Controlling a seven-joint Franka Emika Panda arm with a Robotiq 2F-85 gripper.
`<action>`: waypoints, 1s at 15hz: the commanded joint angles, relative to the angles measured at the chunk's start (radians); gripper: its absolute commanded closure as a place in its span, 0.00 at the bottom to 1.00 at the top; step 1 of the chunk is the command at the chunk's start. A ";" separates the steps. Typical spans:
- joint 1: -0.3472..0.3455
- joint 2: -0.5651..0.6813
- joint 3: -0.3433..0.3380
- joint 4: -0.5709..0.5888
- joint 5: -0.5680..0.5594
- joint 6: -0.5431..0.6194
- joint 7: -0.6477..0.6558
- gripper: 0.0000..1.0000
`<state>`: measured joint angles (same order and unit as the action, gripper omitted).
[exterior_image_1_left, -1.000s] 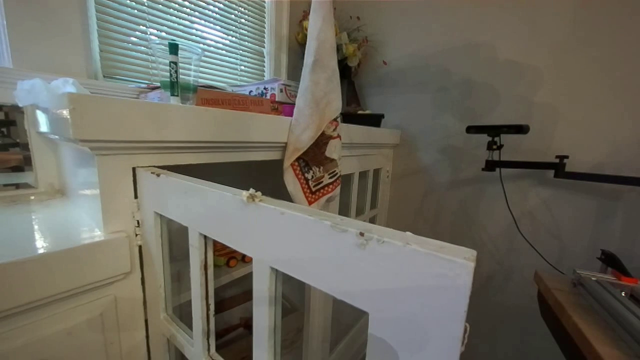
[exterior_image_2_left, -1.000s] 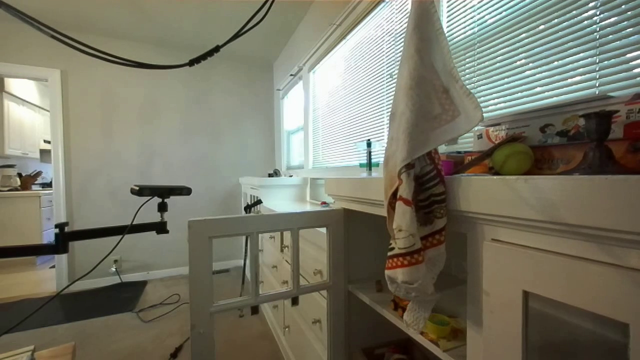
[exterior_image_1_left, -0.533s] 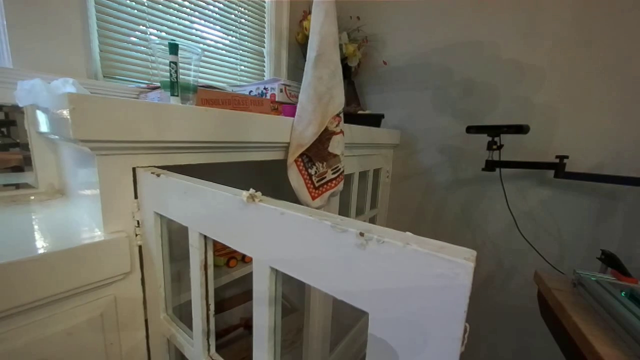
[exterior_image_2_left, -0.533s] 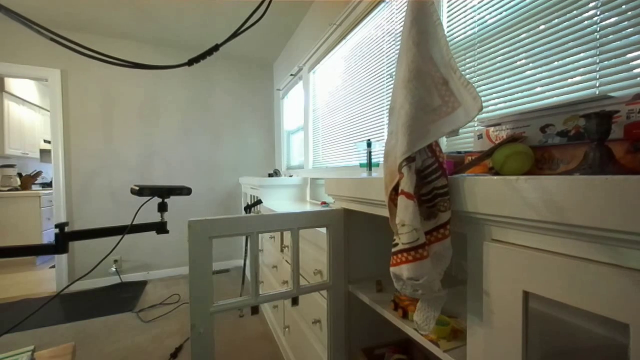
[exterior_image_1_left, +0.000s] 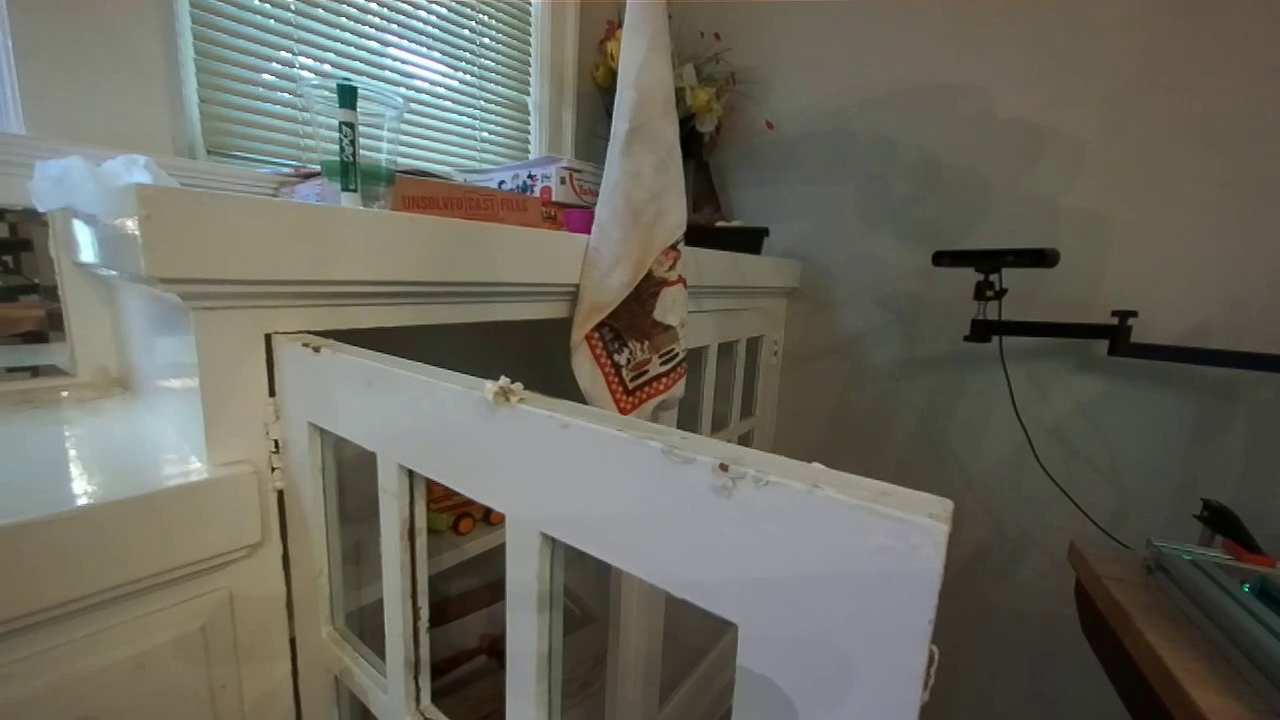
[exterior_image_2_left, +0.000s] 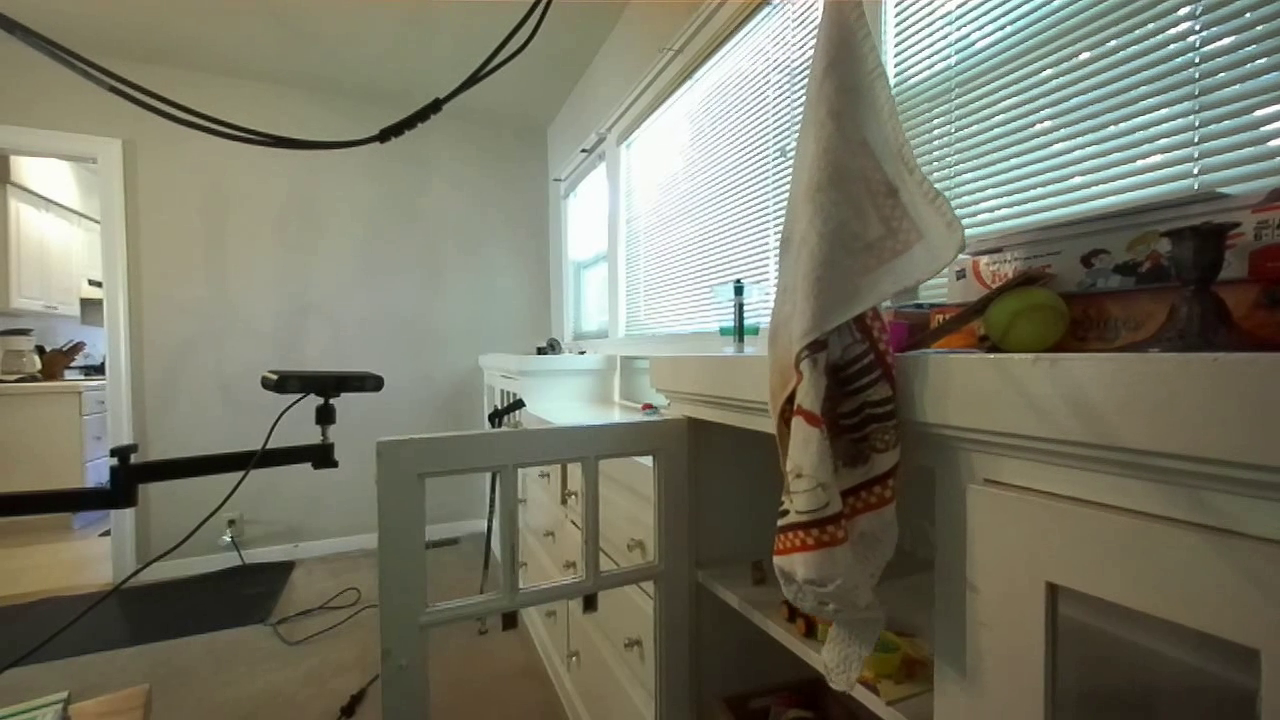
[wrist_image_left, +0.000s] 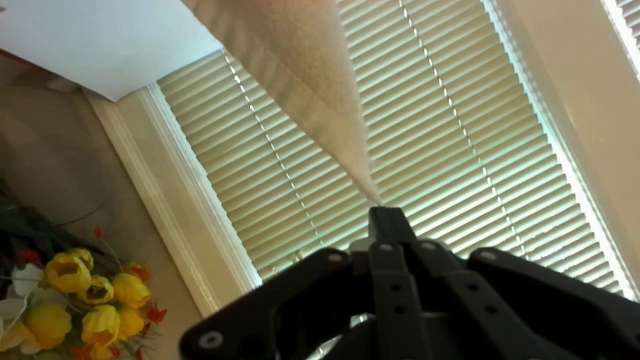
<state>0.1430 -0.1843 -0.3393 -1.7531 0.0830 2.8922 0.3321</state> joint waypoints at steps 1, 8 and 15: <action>0.053 -0.014 -0.038 0.019 0.095 -0.176 -0.088 1.00; -0.106 0.063 0.027 0.250 0.278 -0.668 -0.253 1.00; -0.227 0.208 0.054 0.578 0.200 -1.099 -0.288 1.00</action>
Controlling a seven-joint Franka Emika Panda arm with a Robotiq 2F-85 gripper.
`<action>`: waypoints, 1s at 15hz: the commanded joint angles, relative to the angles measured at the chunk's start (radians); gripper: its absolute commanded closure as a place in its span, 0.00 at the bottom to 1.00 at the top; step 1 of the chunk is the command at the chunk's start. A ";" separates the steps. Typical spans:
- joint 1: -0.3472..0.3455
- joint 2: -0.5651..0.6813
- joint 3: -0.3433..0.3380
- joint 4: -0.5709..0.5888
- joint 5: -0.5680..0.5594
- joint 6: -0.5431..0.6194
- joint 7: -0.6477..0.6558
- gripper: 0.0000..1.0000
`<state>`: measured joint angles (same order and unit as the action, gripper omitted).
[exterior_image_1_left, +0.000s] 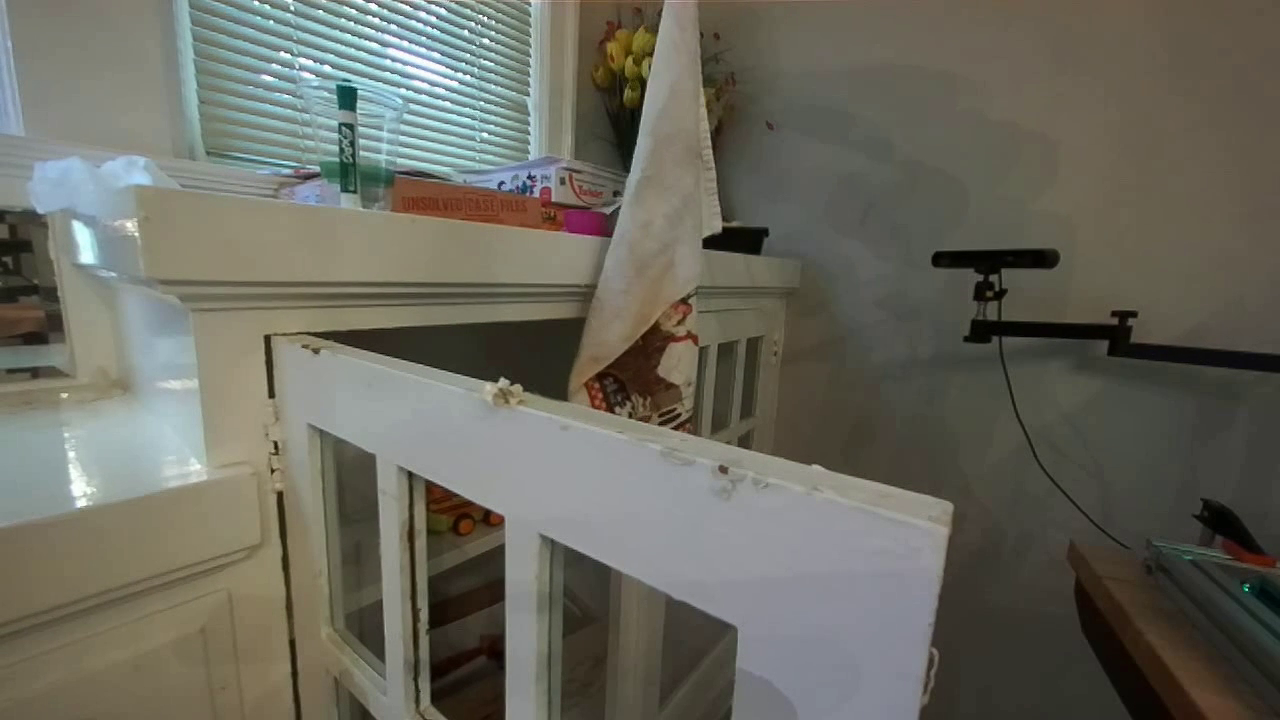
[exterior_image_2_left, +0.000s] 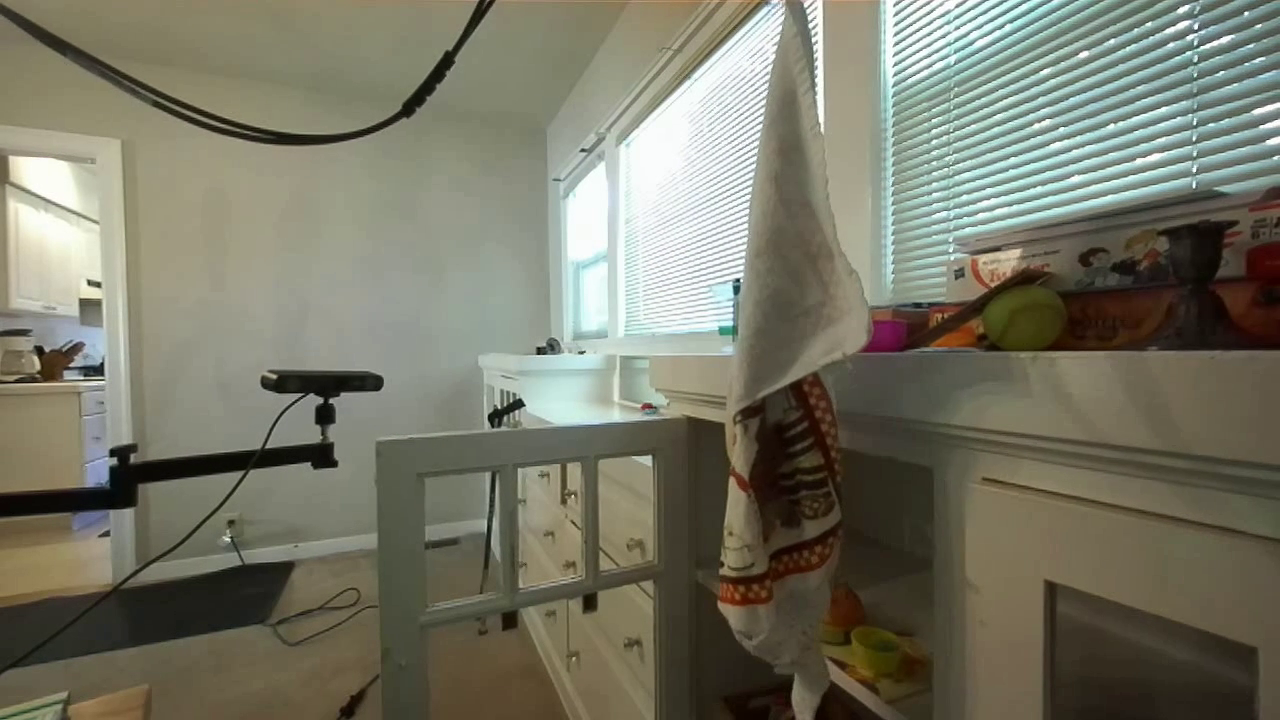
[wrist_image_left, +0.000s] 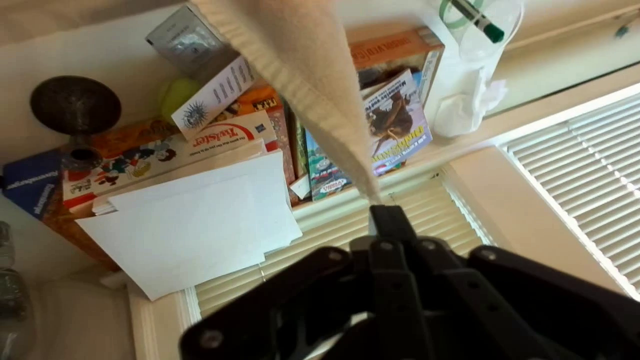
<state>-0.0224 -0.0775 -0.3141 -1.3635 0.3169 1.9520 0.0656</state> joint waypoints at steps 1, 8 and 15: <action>-0.073 0.121 0.037 0.234 -0.050 -0.211 -0.029 1.00; -0.090 0.174 0.061 0.342 -0.067 -0.315 -0.080 0.99; -0.102 0.212 0.065 0.401 -0.067 -0.330 -0.090 0.99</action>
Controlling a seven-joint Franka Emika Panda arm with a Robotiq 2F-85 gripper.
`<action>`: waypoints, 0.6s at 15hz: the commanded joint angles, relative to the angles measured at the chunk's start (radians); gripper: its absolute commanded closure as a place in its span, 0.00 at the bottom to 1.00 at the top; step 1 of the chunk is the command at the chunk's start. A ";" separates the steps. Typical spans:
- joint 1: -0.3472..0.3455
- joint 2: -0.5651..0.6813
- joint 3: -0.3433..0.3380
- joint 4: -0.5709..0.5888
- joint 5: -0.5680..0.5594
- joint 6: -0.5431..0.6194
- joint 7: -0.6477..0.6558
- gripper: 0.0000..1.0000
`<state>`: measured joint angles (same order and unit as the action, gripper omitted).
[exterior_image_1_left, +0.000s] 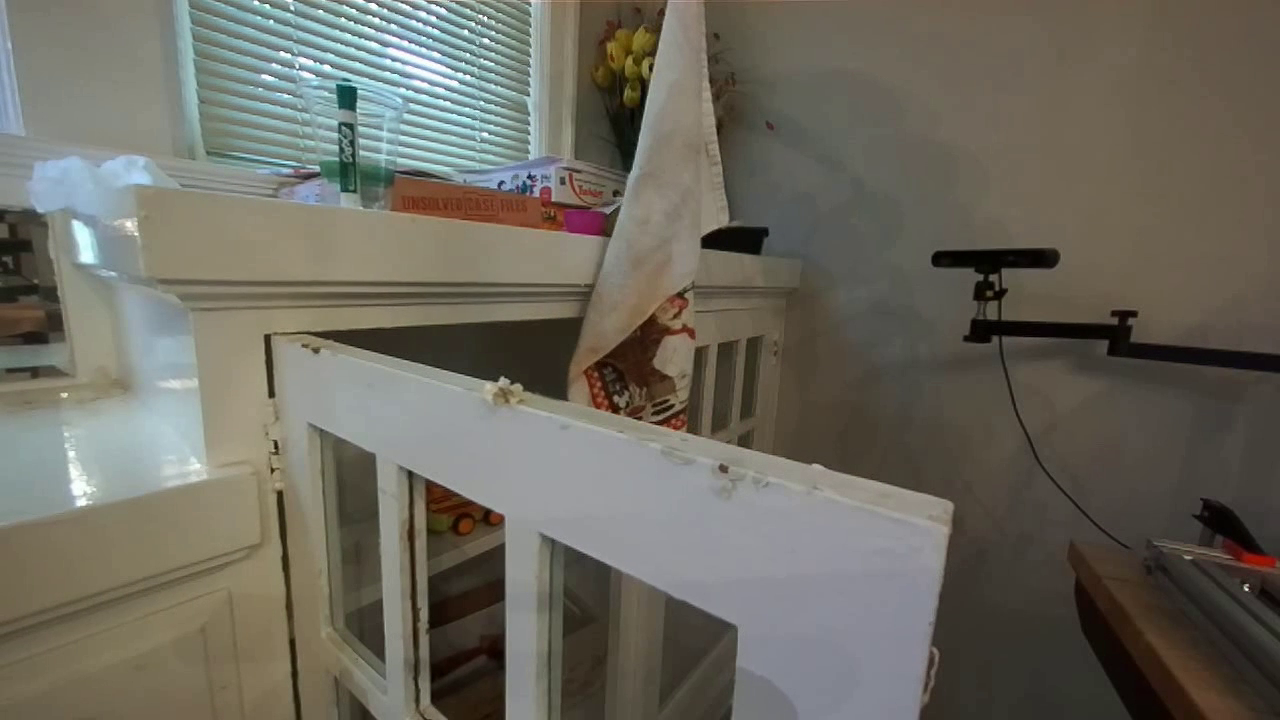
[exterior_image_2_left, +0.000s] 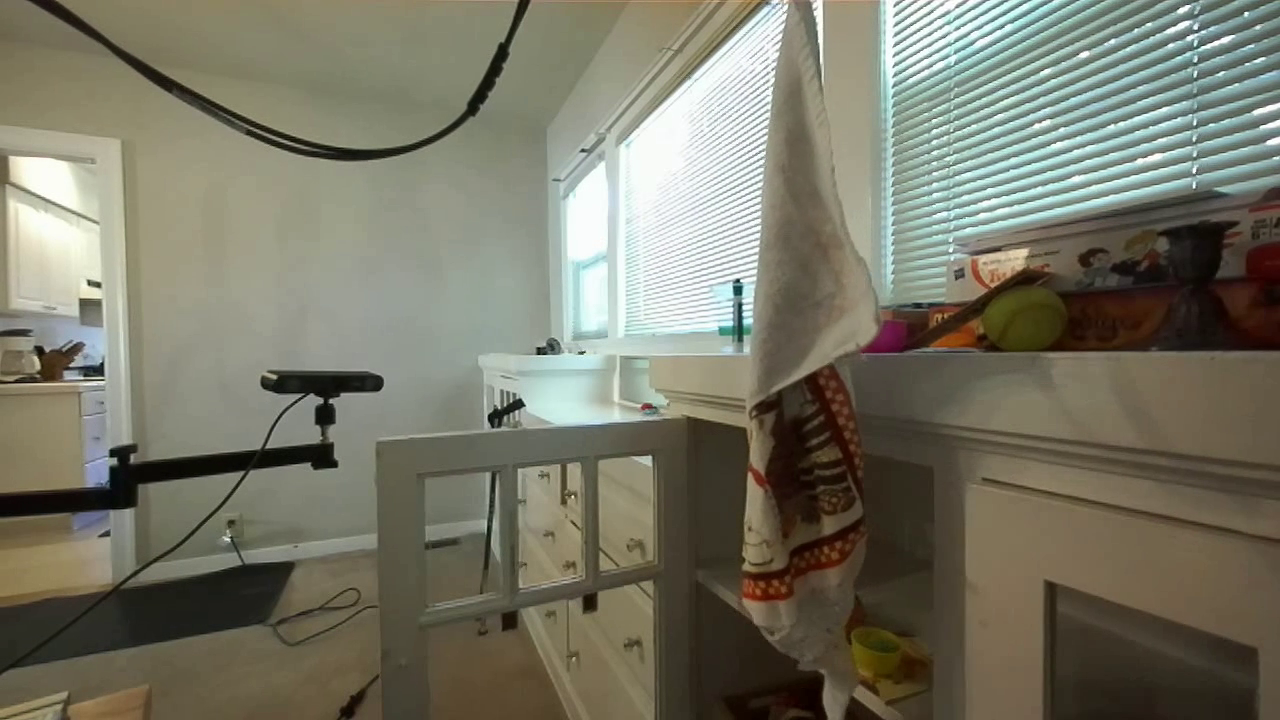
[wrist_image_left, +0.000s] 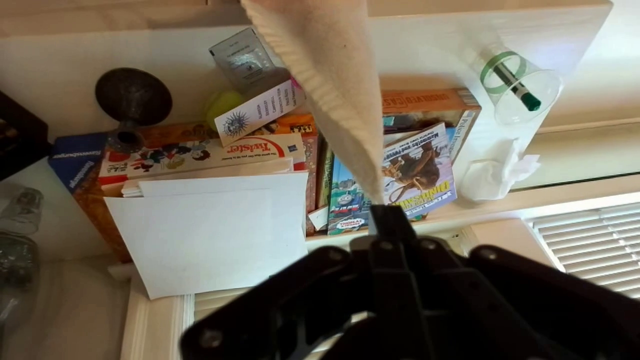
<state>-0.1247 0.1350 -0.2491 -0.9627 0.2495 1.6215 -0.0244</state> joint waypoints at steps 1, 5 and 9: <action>0.000 0.000 0.000 0.000 0.000 0.000 0.000 1.00; -0.016 0.071 -0.011 0.068 -0.009 0.020 -0.057 1.00; -0.082 0.165 0.028 0.215 -0.055 -0.008 -0.157 1.00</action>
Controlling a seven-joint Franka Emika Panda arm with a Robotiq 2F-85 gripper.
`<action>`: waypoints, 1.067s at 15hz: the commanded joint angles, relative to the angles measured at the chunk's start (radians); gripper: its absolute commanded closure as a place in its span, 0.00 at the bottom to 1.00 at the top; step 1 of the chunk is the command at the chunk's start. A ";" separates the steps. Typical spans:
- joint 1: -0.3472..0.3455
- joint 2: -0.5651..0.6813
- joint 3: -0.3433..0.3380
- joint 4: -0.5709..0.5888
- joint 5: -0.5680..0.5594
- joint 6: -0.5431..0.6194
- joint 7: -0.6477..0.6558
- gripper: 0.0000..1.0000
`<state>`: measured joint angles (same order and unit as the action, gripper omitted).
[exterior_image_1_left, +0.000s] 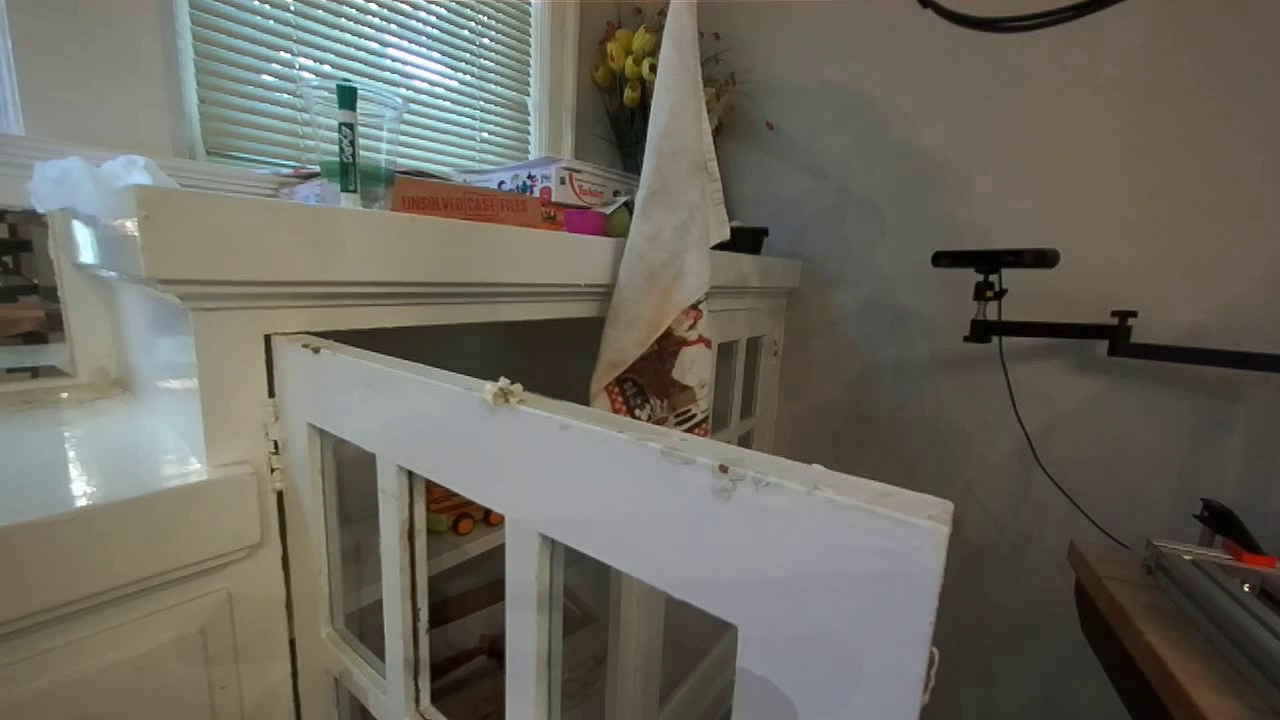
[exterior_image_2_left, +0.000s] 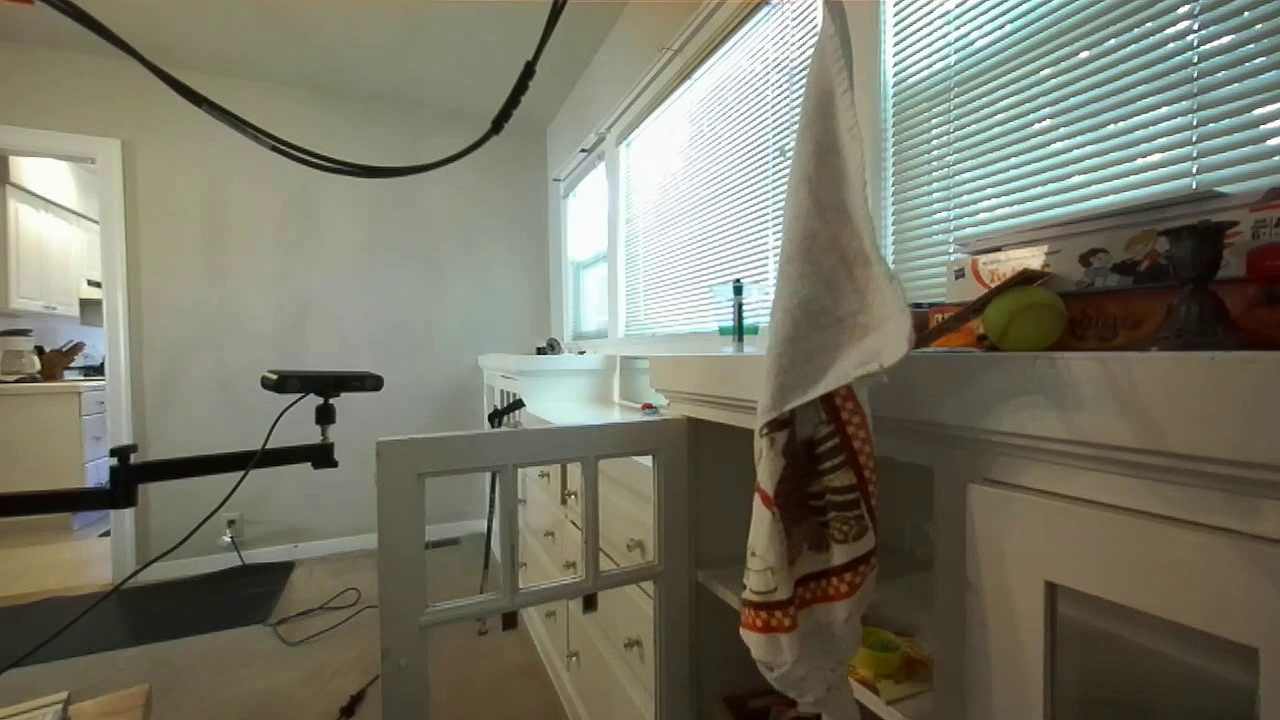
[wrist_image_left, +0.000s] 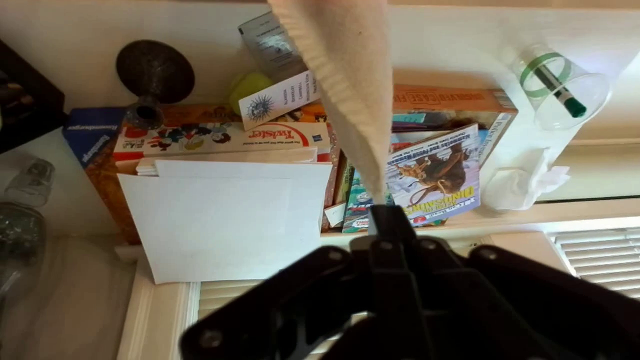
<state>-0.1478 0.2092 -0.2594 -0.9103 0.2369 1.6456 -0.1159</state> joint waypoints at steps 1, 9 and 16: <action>-0.072 0.108 0.047 0.193 -0.057 -0.036 -0.087 1.00; -0.108 0.229 0.089 0.434 -0.215 -0.023 -0.280 1.00; -0.094 0.238 0.113 0.469 -0.314 0.075 -0.429 1.00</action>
<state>-0.2389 0.4469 -0.1760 -0.4408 -0.0401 1.6551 -0.4931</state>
